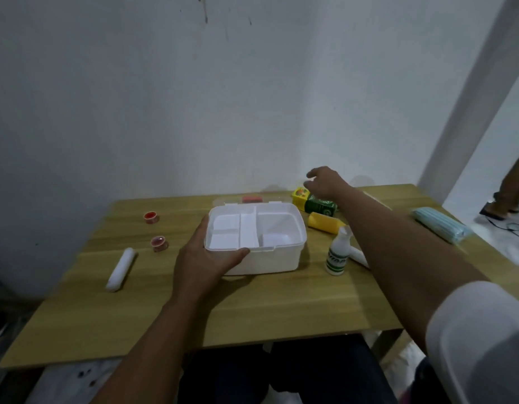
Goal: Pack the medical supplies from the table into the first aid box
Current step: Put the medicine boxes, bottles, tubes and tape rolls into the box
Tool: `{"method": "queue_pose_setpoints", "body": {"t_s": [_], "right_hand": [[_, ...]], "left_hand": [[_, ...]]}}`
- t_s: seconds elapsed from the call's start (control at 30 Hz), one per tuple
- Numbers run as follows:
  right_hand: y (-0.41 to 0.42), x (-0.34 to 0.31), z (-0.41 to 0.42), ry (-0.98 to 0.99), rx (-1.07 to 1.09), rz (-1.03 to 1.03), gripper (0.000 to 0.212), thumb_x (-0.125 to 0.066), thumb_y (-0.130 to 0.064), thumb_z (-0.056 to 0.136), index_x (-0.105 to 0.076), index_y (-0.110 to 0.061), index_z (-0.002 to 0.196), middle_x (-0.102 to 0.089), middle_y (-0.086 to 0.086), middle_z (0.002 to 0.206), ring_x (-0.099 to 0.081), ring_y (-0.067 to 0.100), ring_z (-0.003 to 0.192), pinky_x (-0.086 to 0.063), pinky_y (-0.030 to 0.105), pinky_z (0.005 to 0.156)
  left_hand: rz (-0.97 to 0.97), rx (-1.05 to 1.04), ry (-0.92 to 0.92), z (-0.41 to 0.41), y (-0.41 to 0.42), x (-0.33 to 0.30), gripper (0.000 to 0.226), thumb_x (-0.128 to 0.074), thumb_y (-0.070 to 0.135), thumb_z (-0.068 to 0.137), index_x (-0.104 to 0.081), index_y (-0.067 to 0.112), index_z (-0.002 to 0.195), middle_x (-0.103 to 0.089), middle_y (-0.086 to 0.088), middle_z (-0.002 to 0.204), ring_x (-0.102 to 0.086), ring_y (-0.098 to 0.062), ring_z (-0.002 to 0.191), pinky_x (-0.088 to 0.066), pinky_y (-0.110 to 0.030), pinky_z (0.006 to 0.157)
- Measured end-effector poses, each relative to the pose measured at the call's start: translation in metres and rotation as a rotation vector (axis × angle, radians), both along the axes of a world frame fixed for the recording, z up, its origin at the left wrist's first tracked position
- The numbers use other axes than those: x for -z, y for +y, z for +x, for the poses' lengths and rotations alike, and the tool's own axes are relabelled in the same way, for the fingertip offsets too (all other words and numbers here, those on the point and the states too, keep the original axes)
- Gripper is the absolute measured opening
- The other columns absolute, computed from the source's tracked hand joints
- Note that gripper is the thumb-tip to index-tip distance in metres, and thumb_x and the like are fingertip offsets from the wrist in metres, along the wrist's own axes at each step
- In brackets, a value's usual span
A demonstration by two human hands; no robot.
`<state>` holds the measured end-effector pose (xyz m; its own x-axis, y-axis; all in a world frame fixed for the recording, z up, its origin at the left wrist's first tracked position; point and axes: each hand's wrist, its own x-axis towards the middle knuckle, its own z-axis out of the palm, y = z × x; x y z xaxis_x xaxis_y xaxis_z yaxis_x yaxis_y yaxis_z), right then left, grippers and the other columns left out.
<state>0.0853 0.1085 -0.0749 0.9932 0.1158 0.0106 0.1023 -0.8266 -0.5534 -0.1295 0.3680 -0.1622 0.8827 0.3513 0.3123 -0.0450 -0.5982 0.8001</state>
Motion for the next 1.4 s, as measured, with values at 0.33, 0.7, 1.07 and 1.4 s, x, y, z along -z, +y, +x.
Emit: {"method": "queue_pose_setpoints", "body": {"t_s": [0.33, 0.7, 1.07, 1.4], "right_hand": [[-0.039, 0.034, 0.004, 0.021, 0.042, -0.399, 0.051, -0.07, -0.02, 0.079, -0.06, -0.023, 0.129, -0.066, 0.005, 0.116, -0.059, 0.029, 0.111, -0.04, 0.057, 0.103], [-0.045, 0.026, -0.013, -0.003, 0.046, -0.318, 0.066, -0.086, -0.02, 0.07, -0.063, -0.008, 0.131, -0.066, 0.012, 0.115, -0.063, 0.029, 0.108, -0.055, 0.042, 0.091], [-0.043, -0.063, -0.054, -0.027, -0.288, -0.08, 0.063, -0.09, -0.015, 0.074, -0.068, -0.006, 0.132, -0.071, 0.008, 0.121, -0.068, 0.019, 0.093, -0.055, 0.025, 0.068], [0.01, -0.076, -0.096, -0.093, -0.503, -0.563, 0.051, -0.086, -0.026, 0.076, -0.075, -0.013, 0.124, -0.074, 0.003, 0.115, -0.067, 0.021, 0.101, -0.054, 0.031, 0.077]], "left_hand": [[0.045, 0.082, 0.133, 0.01, 0.012, -0.011, 0.134, -0.081, 0.082, 0.049, -0.022, 0.043, 0.163, -0.046, 0.009, 0.158, -0.048, -0.021, 0.137, -0.051, -0.051, 0.105], [-0.038, 0.198, 0.129, 0.012, 0.011, -0.013, 0.107, -0.09, 0.062, 0.065, -0.034, 0.045, 0.155, -0.051, 0.024, 0.136, -0.05, -0.01, 0.123, -0.046, -0.021, 0.076], [-0.007, 0.209, 0.189, 0.007, 0.01, -0.024, 0.105, -0.09, 0.06, 0.067, -0.037, 0.04, 0.156, -0.055, 0.011, 0.144, -0.049, -0.013, 0.117, -0.043, -0.022, 0.07], [-0.029, 0.18, 0.202, 0.009, 0.011, -0.02, 0.114, -0.091, 0.057, 0.067, -0.033, 0.032, 0.162, -0.051, 0.0, 0.155, -0.051, -0.025, 0.131, -0.045, -0.031, 0.077]]}}
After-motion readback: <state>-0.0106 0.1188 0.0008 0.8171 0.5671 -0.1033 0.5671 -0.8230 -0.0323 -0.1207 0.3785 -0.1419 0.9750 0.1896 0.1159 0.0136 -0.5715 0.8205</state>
